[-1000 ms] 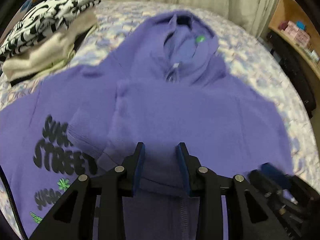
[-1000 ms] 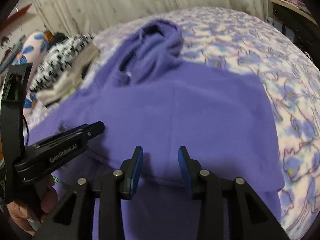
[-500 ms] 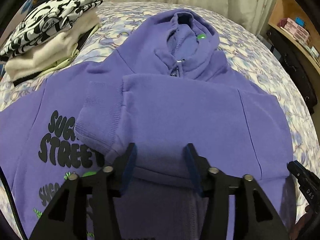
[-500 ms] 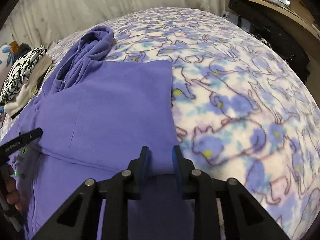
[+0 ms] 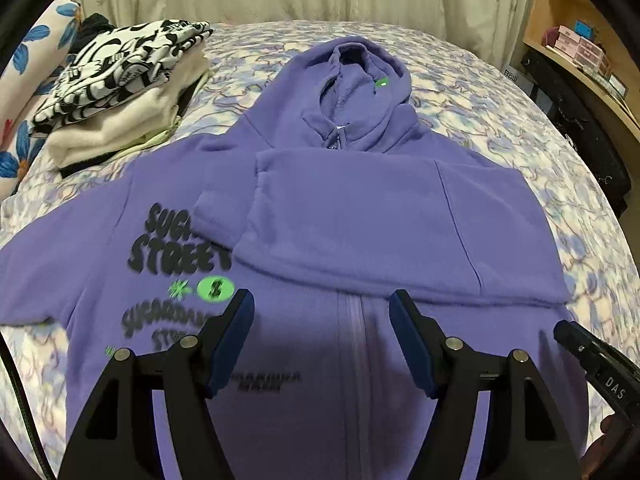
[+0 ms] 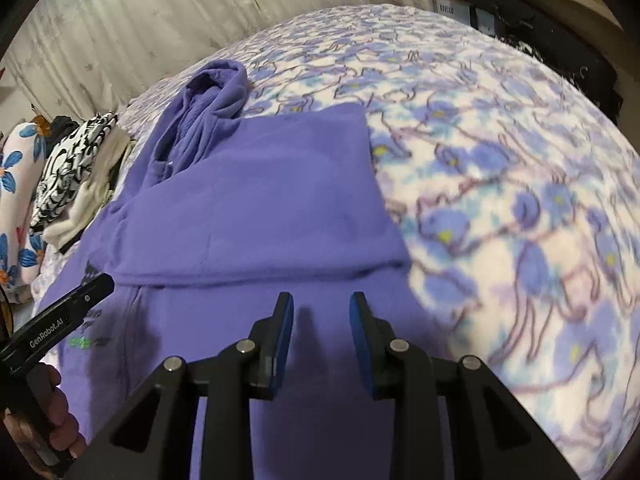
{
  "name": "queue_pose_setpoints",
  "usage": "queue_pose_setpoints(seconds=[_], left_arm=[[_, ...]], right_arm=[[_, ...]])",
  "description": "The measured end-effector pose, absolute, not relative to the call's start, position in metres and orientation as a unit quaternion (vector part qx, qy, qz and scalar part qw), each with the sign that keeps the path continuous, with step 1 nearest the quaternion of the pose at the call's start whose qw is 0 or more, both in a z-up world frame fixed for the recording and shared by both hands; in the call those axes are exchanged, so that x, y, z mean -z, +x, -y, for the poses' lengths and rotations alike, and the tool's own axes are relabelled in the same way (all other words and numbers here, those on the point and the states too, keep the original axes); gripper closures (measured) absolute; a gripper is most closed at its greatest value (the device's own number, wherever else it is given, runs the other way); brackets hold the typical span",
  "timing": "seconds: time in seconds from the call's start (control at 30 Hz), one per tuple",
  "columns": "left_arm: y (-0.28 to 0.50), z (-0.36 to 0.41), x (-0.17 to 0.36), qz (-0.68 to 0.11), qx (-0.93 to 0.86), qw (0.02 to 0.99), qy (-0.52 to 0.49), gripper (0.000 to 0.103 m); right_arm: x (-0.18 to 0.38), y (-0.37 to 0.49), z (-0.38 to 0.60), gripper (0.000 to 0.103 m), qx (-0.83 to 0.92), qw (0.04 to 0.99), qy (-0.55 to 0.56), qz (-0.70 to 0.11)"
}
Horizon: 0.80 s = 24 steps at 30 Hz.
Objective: Fold large clothes
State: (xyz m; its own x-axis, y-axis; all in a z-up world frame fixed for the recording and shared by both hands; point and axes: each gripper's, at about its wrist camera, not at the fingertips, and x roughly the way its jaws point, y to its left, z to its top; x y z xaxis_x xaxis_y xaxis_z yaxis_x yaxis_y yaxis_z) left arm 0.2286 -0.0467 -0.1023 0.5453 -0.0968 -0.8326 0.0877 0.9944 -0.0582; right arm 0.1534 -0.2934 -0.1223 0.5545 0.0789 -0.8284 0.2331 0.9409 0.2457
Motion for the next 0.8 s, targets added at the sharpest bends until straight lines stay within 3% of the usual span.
queue_pose_setpoints(seconds=[0.8], left_arm=[[0.079,-0.019,0.075,-0.491,0.027,0.871,-0.017,0.034]], right_arm=[[0.107,0.052,0.204,0.074,-0.034,0.851,0.140,-0.505]])
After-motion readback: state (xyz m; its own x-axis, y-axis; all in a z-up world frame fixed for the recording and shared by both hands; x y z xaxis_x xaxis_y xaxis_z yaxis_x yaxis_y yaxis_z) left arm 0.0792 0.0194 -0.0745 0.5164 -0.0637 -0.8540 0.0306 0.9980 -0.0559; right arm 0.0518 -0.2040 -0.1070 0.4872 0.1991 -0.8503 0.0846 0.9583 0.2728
